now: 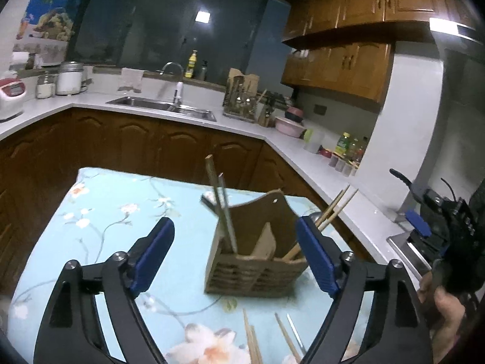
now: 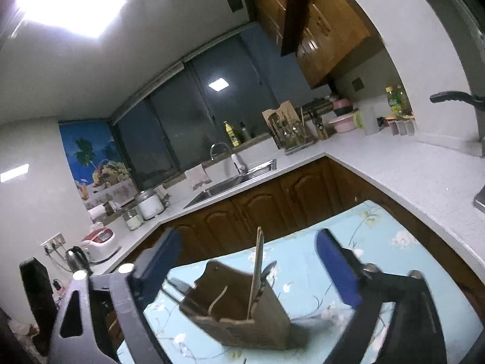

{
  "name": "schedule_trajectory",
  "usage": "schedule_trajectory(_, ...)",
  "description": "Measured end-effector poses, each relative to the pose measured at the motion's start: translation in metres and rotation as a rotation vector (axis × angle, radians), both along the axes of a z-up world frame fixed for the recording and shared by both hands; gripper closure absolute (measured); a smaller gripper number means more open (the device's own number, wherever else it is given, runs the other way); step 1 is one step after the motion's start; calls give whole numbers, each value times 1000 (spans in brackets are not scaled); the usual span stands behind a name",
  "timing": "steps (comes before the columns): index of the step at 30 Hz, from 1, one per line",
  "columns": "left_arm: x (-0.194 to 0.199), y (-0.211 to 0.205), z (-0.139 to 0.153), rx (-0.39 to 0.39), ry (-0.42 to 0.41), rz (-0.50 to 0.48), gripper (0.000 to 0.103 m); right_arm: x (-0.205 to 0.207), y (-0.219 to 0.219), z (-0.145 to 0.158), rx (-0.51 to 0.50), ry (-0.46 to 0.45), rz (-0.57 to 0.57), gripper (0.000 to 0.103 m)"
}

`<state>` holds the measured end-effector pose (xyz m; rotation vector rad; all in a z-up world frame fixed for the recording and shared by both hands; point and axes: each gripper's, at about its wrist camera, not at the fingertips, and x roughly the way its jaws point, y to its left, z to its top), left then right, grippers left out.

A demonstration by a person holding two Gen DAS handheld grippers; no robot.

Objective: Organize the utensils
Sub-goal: 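Move both tools back to the remaining chopsticks on the tablecloth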

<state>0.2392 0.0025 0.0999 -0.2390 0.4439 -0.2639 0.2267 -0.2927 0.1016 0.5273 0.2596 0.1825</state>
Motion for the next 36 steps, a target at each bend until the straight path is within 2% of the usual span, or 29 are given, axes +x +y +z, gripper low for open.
schedule_trajectory(7, -41, 12, -23, 10, 55, 32, 14, -41, -6, -19, -6, 67, 9, 4)
schedule_trajectory(20, -92, 19, -88, 39, 207, 38, 13, -99, 5, -85, -79, 251, 7, 4)
schedule_trajectory(25, -98, 14, -105, 50, 245, 27, 13, -103, 9, -98, -92, 294, 18, 4)
schedule_trajectory(36, -89, 8, -111, 61, 287, 9, 13, -95, 16, -112, -115, 345, 42, 4)
